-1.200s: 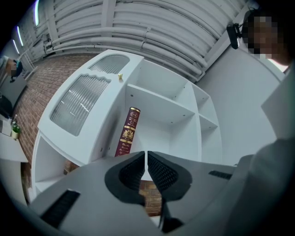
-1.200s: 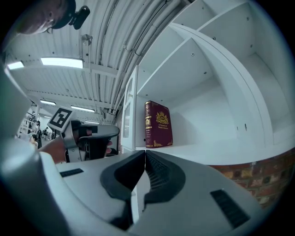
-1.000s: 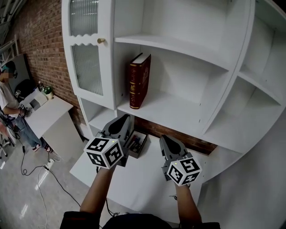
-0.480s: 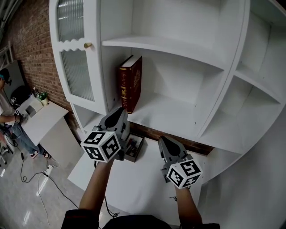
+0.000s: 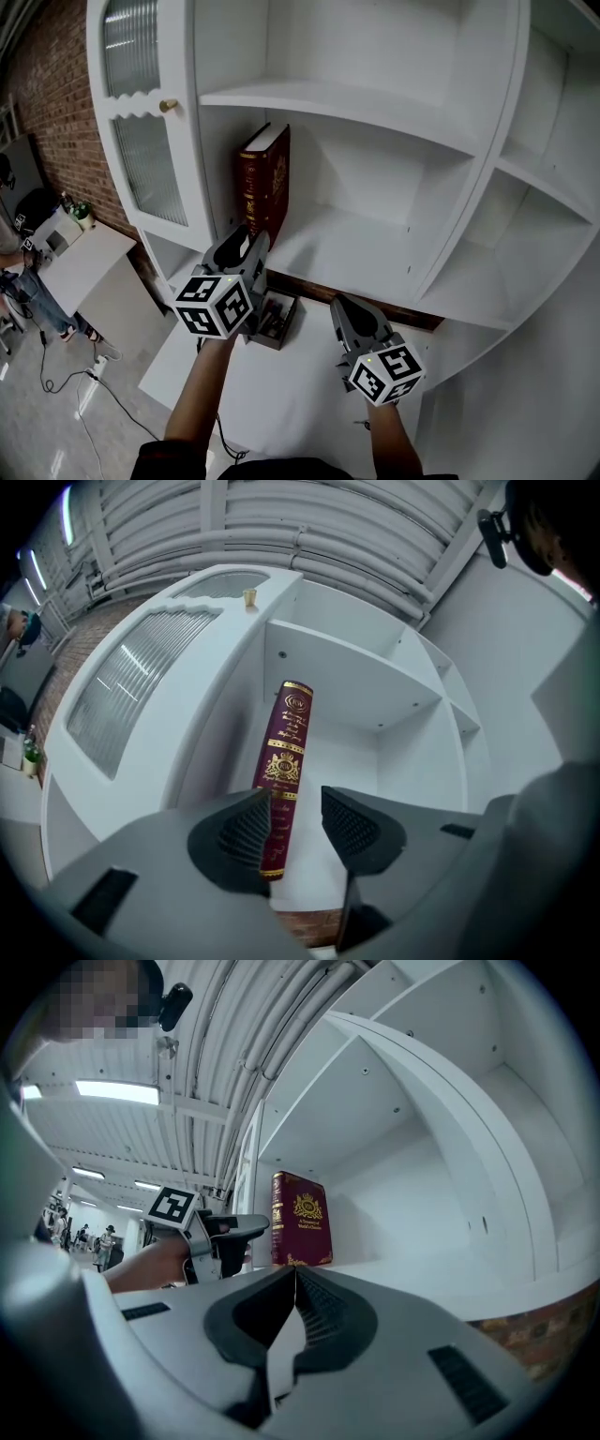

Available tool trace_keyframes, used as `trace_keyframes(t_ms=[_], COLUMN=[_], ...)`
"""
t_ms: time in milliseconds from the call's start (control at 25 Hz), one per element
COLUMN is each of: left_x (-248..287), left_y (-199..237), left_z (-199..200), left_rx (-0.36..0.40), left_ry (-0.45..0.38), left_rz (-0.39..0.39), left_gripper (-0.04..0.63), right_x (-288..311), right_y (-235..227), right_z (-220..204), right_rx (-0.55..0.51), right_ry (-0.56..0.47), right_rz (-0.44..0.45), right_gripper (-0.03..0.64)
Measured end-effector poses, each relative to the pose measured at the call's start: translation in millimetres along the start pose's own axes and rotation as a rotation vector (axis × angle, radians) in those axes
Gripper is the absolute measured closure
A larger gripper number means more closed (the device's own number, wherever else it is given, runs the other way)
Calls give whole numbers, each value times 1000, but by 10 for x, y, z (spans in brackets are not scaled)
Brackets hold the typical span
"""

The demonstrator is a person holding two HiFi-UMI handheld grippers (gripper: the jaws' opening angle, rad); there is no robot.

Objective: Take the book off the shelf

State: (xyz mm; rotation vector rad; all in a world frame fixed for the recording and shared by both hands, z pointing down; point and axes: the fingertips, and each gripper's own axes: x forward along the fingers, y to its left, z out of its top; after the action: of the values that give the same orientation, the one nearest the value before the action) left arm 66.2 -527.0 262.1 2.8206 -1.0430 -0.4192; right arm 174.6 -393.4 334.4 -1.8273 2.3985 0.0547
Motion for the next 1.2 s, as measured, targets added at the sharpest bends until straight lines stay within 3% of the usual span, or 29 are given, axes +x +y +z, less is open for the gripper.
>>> trace_keyframes(t_ms=[120,480,800,1200], left_x=[65,222,387,592], left_y=[36,145,148,198], left_z=[6,28,22,2], left_rx=[9,17,85,94], left_ry=[-8,-27,-37,-34], left_rz=[3,6,-3,6], left_gripper=[395,350,329,329], right_x=[28,126,229,279], right_y=[-16,15,-49,-117], right_z=[-5,31,-18,-24], right_rx=[1,9,32,57], right_ry=[2,5,9,10], right_rz=[-2,17,26,33], right_gripper=[597,597,597,597])
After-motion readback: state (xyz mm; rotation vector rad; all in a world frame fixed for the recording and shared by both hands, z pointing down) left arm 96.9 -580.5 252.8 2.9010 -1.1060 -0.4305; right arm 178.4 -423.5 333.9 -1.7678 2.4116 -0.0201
